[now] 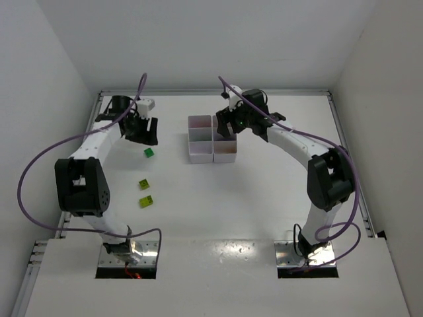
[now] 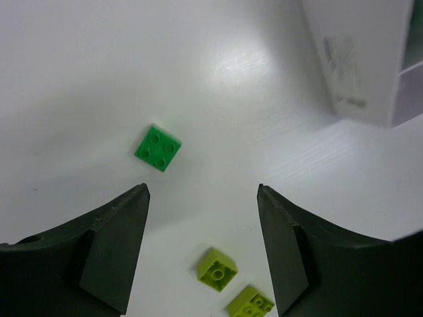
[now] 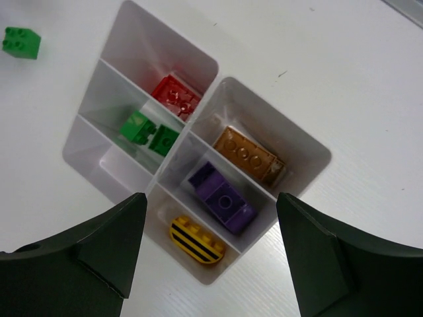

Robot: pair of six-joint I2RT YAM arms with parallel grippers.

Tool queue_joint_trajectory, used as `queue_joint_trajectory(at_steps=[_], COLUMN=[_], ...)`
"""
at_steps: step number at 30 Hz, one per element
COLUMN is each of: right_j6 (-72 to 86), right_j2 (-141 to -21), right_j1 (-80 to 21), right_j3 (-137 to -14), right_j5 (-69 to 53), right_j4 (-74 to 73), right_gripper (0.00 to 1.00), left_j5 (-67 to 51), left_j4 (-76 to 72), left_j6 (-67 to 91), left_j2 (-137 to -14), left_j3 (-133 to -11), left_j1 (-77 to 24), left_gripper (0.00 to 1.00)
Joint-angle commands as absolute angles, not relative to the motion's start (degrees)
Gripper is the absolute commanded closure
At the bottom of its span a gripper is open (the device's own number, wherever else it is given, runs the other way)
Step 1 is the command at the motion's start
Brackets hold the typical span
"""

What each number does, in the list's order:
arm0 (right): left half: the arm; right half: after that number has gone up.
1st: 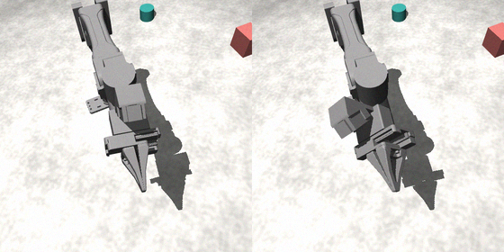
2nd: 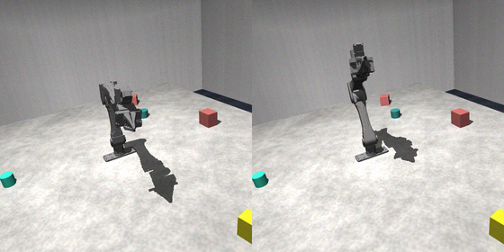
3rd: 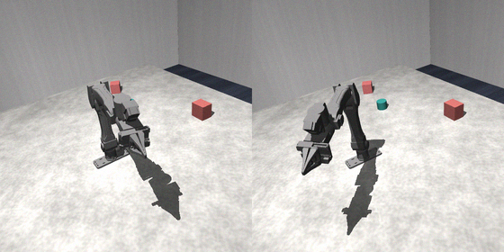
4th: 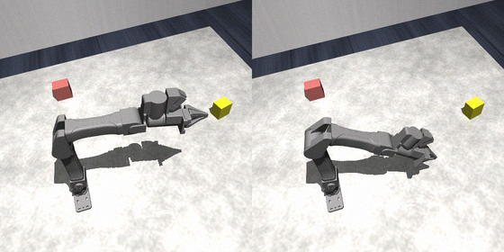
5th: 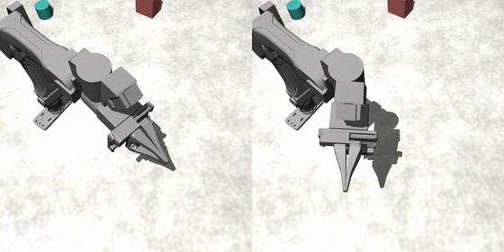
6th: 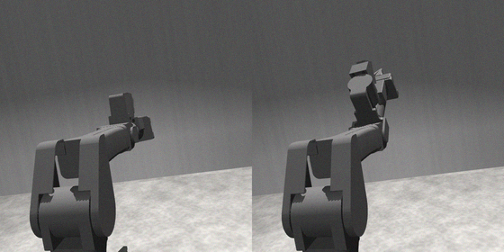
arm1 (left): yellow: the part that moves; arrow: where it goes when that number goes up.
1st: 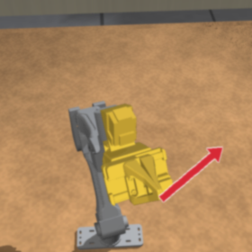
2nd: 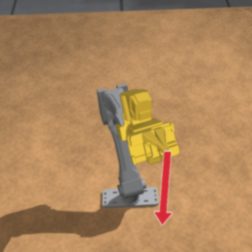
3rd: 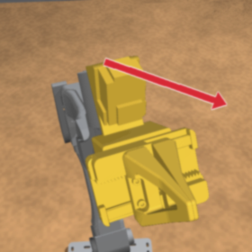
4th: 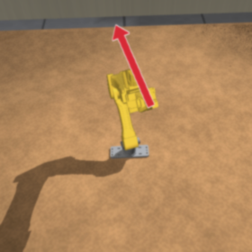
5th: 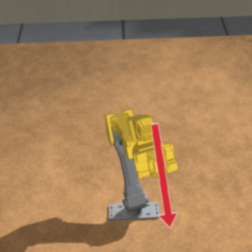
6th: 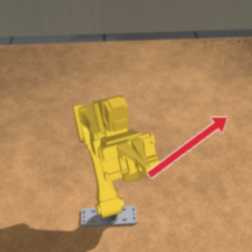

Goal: Sort the legos into containers by color

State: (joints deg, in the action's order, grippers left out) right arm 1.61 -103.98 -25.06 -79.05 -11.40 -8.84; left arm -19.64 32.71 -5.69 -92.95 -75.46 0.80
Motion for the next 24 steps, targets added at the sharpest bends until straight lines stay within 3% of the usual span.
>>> queue_joint_trajectory(at_steps=[1, 19, 24], right_j6=[0.6, 0.1, 0.1], right_j2=[-102.5, -102.5, -102.5], right_j1=[-25.4, -25.4, -24.9], right_j3=[-79.9, -79.3, -79.3], right_j5=[-15.1, -15.1, -15.1], right_j4=[-8.4, -9.5, -9.5], right_gripper=[0.20, 0.20, 0.20], left_j5=[-18.6, -13.2, -13.2], left_j4=[37.8, 37.8, 37.8], left_j6=[-15.8, -30.5, -31.2], left_j2=[-95.5, -112.8, -115.5], left_j3=[-74.9, -83.1, -84.7], left_j1=[0.1, 0.1, 0.6], left_gripper=[0.28, 0.29, 0.35])
